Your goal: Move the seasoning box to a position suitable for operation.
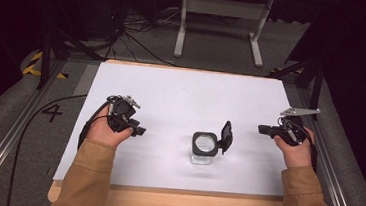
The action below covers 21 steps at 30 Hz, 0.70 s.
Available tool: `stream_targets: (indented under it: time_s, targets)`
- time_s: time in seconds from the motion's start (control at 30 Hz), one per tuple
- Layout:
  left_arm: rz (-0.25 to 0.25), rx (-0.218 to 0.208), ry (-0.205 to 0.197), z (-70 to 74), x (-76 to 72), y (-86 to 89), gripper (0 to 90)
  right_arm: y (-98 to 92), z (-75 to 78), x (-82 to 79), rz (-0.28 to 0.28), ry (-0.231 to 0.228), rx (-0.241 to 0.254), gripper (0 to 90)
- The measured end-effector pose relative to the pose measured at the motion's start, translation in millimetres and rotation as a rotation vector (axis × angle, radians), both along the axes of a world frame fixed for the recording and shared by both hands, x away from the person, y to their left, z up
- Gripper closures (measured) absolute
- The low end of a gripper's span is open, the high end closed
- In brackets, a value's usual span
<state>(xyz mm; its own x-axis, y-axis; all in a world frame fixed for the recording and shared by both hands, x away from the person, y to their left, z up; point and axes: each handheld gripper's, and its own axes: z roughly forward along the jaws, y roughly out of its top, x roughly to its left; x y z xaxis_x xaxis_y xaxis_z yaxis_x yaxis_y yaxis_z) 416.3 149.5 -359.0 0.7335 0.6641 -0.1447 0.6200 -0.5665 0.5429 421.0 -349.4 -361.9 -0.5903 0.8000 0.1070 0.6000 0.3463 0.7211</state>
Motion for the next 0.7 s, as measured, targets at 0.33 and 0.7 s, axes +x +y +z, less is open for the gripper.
stream_targets:
  time_s: [0.33, 0.7]
  targets:
    - [-0.095, -0.053, 0.007, 18.8, -16.9, -25.8, 66.8, 26.0, 23.3, -20.1, 0.113, -0.069, 0.006, 89.4]
    - [-0.251, -0.04, -0.016, 7.2, -30.5, -77.0, 90.0, 58.6, 34.7, -37.4, 0.229, -0.091, -0.009, 89.5]
